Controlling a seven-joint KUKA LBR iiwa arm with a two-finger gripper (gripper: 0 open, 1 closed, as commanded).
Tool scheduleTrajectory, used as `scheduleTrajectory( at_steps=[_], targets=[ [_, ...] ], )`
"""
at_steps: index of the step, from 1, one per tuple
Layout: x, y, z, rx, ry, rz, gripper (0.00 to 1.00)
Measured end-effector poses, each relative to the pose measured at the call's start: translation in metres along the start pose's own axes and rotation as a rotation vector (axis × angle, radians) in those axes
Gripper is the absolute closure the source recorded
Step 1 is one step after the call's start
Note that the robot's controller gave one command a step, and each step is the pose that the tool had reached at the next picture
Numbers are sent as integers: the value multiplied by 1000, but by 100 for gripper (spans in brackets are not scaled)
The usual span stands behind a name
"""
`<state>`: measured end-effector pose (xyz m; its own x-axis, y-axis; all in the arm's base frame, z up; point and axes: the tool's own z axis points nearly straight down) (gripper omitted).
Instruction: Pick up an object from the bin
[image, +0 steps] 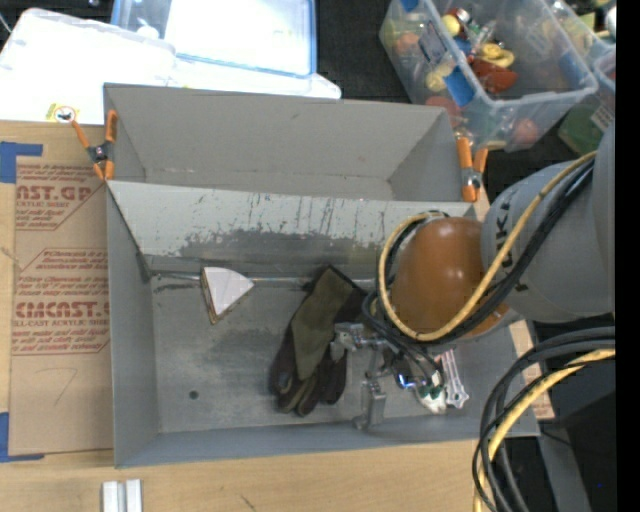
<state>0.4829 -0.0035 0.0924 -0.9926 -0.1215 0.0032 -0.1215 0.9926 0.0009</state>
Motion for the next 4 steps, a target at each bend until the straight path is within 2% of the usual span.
scheduleTrajectory(
  at_steps=[1, 2, 3, 4],
  targets=[
    [-14, 24, 15, 2, -11, -254, 0],
    [-33, 20, 22, -3, -2, -141, 0],
    [-44, -6, 22, 2, -16, -325, 100],
    [-44, -7, 22, 2, -16, -325, 100]
  ],
)
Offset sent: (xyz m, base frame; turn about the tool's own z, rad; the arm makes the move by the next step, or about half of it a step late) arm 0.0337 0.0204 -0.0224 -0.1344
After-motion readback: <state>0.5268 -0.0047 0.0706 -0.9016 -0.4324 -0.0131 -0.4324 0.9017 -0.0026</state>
